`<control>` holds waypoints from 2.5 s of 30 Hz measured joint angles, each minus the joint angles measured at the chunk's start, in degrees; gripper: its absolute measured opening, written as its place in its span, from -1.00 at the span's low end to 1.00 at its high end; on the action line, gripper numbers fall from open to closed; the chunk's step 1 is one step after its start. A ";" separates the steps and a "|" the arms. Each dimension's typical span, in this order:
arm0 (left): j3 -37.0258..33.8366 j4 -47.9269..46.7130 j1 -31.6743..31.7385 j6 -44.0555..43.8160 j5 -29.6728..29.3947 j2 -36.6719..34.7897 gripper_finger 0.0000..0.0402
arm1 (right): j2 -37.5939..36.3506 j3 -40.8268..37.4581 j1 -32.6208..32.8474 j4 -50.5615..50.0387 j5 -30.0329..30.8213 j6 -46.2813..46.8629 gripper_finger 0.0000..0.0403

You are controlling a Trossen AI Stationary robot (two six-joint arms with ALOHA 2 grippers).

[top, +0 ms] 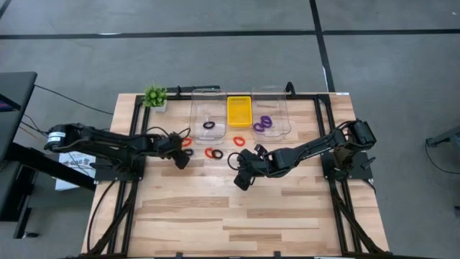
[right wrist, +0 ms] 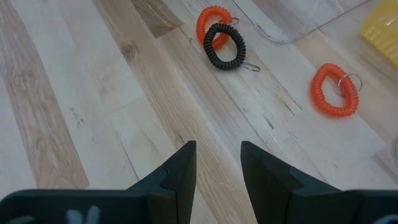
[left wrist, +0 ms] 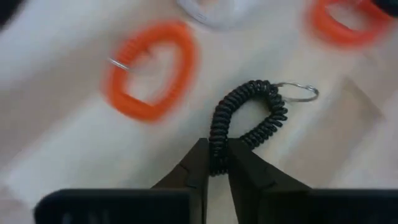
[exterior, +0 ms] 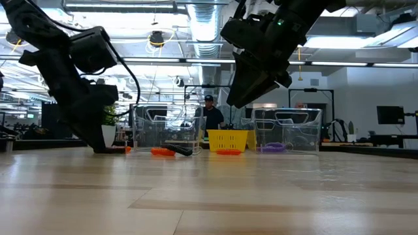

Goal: Sort spring keychains
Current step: Put the left black spring keychain into the left transparent bin

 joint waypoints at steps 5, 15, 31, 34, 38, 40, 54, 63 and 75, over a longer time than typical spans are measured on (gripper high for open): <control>-0.22 -0.79 -2.52 -2.18 4.74 -2.52 -0.78 | 0.00 0.00 0.00 0.00 0.01 0.00 -0.42; -0.37 -1.34 -7.77 -6.83 5.47 -6.05 -0.84 | 0.00 0.00 -0.02 -0.02 0.10 -0.04 -0.42; -0.29 0.46 -11.83 -11.47 4.77 -7.35 -0.86 | 0.00 0.00 -0.02 -0.02 0.12 -0.07 -0.42; -0.27 2.19 -12.57 -11.83 5.51 -7.35 -0.86 | 0.00 -0.02 -0.02 0.00 0.10 -0.05 -0.42; -0.24 5.33 -13.88 -11.78 5.59 -7.37 -0.85 | 0.00 -0.01 -0.02 -0.01 0.10 -0.04 -0.42; -0.24 7.62 -14.62 -10.55 5.55 -7.37 -0.85 | 0.00 -0.02 -0.02 -0.02 0.11 -0.05 -0.42; -0.15 16.47 -16.15 -7.40 5.52 -7.41 -0.85 | 0.00 -0.02 0.00 -0.02 0.08 -0.04 -0.42; -0.15 22.21 -16.15 -7.40 5.55 -7.41 -0.85 | 0.00 -0.02 -0.02 0.00 0.06 -0.06 -0.42; -0.13 27.02 -16.10 -7.41 5.57 -7.41 -0.85 | 0.00 -0.02 -0.02 -0.02 0.01 -0.07 -0.42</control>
